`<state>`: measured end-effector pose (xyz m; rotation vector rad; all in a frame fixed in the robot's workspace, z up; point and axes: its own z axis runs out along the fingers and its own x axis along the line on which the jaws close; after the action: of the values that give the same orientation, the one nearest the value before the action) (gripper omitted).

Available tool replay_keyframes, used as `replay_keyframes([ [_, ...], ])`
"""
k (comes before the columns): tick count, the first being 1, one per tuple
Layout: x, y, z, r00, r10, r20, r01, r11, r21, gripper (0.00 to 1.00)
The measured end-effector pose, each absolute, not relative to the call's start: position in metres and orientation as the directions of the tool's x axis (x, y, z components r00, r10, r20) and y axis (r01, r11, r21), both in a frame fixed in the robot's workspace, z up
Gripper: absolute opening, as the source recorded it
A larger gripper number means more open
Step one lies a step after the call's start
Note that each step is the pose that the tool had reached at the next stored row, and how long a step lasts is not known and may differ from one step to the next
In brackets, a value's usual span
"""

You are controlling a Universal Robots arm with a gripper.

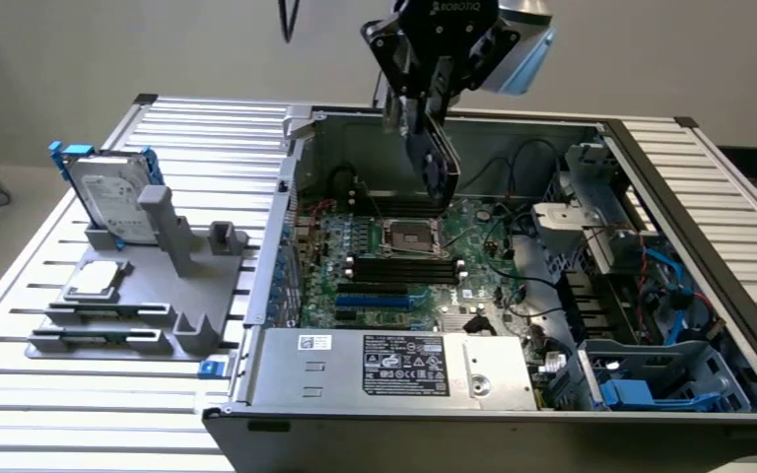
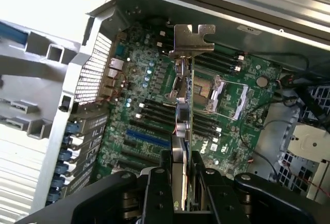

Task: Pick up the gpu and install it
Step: 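Insert the gpu into the slot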

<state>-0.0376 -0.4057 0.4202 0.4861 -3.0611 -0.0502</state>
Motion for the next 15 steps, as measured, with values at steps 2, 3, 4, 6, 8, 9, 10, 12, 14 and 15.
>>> replay_keyframes([
  [2,-0.0376,-0.4057,0.4194,-0.938,-0.345,0.036,-0.343,0.938,0.039,0.26],
  [3,-0.0376,-0.4056,0.419,-0.932,-0.362,0.036,-0.36,0.932,0.039,0.26],
  [4,-0.0376,-0.4056,0.4186,-0.925,-0.379,0.036,-0.377,0.925,0.039,0.26],
  [6,-0.0376,-0.4057,0.4179,-0.911,-0.412,0.036,-0.41,0.911,0.039,0.26],
  [8,-0.0376,-0.4056,0.417,-0.895,-0.445,0.036,-0.443,0.895,0.039,0.26],
  [9,-0.0376,-0.4056,0.4166,-0.887,-0.461,0.036,-0.459,0.887,0.04,0.26],
  [10,-0.0376,-0.4056,0.4161,-0.878,-0.477,0.036,-0.475,0.879,0.04,0.26],
  [12,-0.0376,-0.4057,0.4151,-0.861,-0.508,0.035,-0.507,0.861,0.041,0.26],
  [14,-0.0376,-0.4056,0.4141,-0.841,-0.54,0.035,-0.539,0.842,0.042,0.26],
  [15,-0.0376,-0.4056,0.4135,-0.831,-0.555,0.034,-0.554,0.832,0.042,0.26],
])
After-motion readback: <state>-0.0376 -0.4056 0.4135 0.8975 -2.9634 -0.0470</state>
